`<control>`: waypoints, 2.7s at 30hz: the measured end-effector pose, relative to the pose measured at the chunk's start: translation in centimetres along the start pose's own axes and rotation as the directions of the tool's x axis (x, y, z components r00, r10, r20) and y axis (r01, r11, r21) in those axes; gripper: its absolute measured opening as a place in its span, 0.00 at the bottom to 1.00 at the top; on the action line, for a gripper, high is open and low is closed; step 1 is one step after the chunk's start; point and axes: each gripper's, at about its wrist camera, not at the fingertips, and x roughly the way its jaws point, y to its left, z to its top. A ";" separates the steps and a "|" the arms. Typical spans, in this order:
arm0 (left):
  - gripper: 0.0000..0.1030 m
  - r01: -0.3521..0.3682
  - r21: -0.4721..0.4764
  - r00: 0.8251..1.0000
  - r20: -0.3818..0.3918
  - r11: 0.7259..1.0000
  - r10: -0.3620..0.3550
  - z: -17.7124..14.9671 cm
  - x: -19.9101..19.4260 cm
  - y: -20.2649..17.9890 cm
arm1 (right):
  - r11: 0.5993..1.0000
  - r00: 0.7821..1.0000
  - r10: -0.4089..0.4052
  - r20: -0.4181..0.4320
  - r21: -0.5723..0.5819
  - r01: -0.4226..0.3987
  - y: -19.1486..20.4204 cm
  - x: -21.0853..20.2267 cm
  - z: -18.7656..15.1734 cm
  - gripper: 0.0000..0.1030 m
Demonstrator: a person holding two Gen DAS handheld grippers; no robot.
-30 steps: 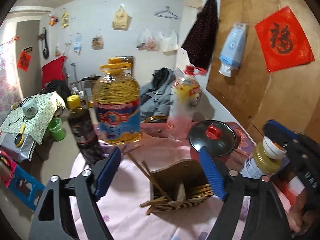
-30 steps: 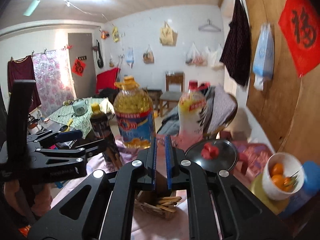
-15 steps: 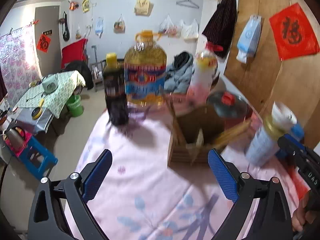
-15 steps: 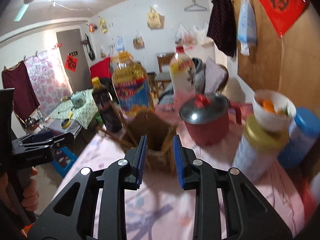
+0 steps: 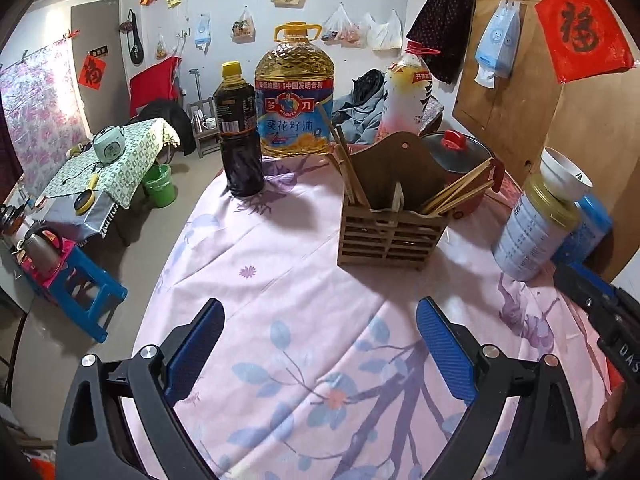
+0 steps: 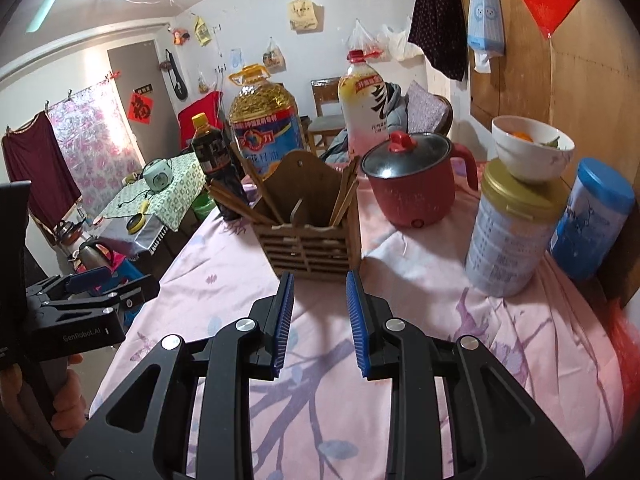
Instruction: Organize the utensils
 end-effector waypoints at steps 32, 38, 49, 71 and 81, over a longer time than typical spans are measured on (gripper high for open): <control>0.94 -0.074 0.102 0.908 -0.404 0.992 0.109 -16.7 6.0 1.5 | 0.987 0.913 -0.160 -0.374 -0.043 0.155 -0.4 3.1 -16.3 0.93; 0.94 -0.074 0.116 0.898 -0.424 0.991 0.117 -18.8 6.1 0.7 | 0.987 0.893 -0.152 -0.425 -0.106 0.118 0.0 4.9 -17.6 0.93; 0.94 -0.133 0.140 0.958 -0.235 0.981 0.163 -10.5 4.6 0.2 | 0.993 0.961 -0.102 -0.257 -0.078 0.084 1.0 4.6 -9.3 0.93; 0.94 -0.103 -0.023 0.995 0.006 0.994 0.103 -5.3 -1.3 -0.6 | 0.973 0.973 -0.224 0.057 -0.046 0.226 3.1 -1.3 -3.7 0.94; 0.94 -0.103 -0.028 0.993 0.047 0.994 0.105 -4.8 -1.9 -0.1 | 0.974 0.974 -0.216 0.065 -0.052 0.220 3.5 -1.6 -3.7 0.94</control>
